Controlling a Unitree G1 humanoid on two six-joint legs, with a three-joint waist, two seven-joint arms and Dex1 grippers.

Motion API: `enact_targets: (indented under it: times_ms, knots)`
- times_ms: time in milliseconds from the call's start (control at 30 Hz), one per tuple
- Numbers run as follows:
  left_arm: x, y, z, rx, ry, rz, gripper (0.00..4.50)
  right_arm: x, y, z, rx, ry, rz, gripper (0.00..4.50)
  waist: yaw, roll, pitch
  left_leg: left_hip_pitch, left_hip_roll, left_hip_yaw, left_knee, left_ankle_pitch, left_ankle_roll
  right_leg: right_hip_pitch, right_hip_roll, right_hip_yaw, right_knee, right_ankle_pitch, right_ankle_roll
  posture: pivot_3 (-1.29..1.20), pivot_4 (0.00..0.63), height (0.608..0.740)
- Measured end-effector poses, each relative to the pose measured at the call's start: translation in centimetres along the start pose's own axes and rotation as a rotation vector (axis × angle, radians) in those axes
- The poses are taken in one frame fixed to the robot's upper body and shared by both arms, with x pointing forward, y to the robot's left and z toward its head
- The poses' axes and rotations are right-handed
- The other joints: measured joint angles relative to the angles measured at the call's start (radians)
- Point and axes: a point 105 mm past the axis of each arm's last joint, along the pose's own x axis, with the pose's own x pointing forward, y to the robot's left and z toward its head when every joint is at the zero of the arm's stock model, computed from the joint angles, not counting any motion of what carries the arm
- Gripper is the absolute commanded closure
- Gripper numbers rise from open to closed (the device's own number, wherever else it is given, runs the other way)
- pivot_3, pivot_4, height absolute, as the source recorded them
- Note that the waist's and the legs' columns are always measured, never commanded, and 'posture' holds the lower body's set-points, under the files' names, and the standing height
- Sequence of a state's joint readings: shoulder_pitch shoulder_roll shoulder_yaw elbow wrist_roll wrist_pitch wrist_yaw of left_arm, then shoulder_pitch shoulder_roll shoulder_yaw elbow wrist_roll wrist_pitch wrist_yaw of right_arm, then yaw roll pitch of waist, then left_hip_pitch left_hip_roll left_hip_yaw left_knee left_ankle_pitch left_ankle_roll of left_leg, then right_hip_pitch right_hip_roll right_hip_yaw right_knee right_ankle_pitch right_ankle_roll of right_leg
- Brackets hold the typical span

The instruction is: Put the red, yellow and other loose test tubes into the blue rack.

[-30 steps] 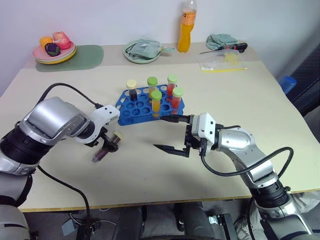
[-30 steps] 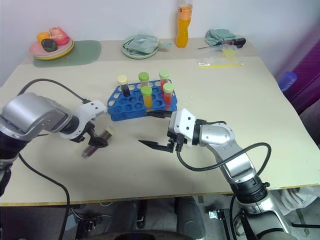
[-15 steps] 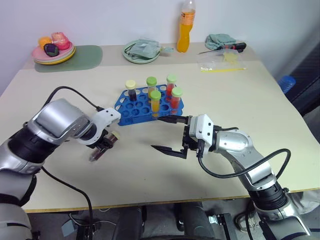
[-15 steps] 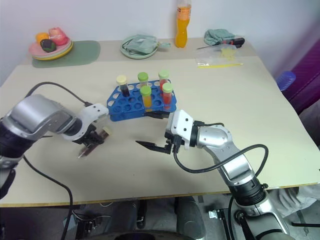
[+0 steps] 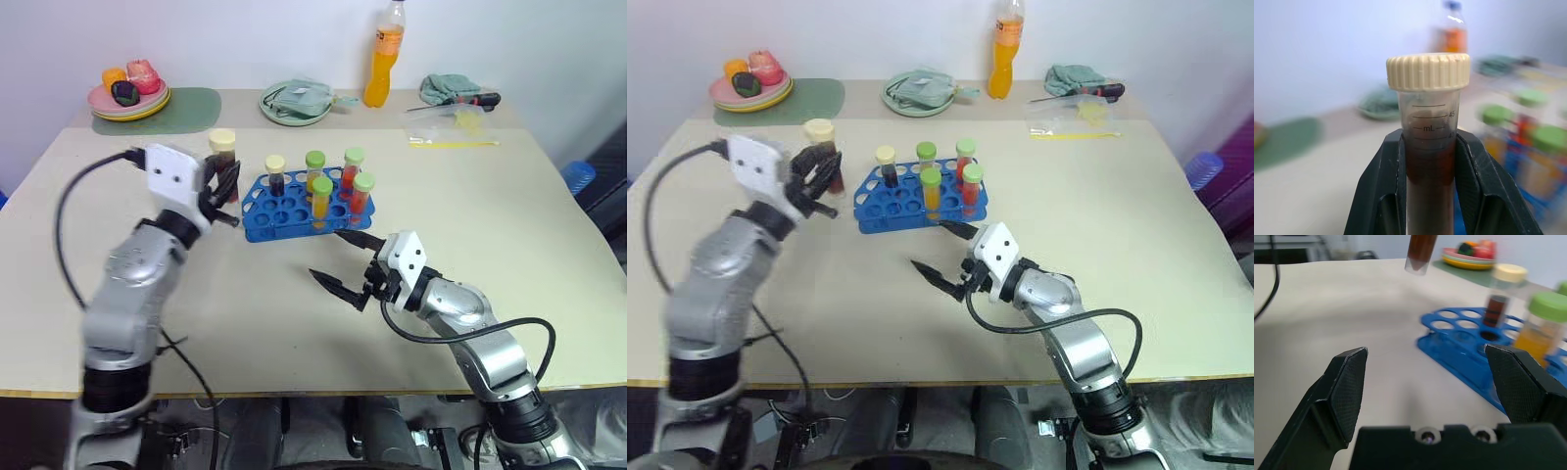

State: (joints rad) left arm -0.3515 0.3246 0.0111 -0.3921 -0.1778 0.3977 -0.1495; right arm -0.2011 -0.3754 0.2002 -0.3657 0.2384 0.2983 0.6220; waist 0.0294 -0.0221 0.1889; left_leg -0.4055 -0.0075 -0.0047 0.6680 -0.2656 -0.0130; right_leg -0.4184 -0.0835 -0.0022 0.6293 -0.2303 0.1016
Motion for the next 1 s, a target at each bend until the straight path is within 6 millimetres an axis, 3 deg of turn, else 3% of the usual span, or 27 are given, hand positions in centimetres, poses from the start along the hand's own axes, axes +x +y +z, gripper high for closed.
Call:
enact_targets:
  times_ms: [133,200,567,1000]
  knots:
    - [0.5,-3.9,-2.8,-0.035,0.010,-0.027,3.73,0.1,-0.6,-0.2,-0.005,0.011,-0.031,0.25,-0.003,0.000,0.000,-0.001,0.001,0.000,-0.001,0.000,0.000,-0.002,0.001,0.000,0.001,0.000,0.000,0.00,0.150,0.740]
    - [0.7,-4.7,-3.2,-0.044,-0.008,-0.035,3.73,-0.1,-0.9,-0.2,-0.012,0.014,-0.042,0.25,-0.008,0.000,0.000,-0.001,0.002,0.000,-0.001,0.000,0.000,-0.003,0.002,0.000,0.001,0.000,0.001,0.00,0.150,0.740]
    - [1.8,-4.5,-4.4,-0.041,-0.039,-0.035,3.73,-0.5,-1.3,-0.5,-0.012,0.024,-0.067,0.25,-0.017,0.000,0.000,-0.001,0.002,0.000,-0.001,0.000,0.000,-0.003,0.002,-0.001,0.001,0.000,0.001,0.00,0.150,0.740]
    - [1.6,-4.7,-4.5,-0.055,-0.043,-0.057,3.73,-0.7,-1.4,-0.6,-0.009,0.030,-0.071,0.25,-0.017,0.000,0.000,-0.001,0.003,-0.001,-0.001,0.000,0.001,-0.003,0.002,-0.001,0.001,0.000,0.001,0.00,0.150,0.740]
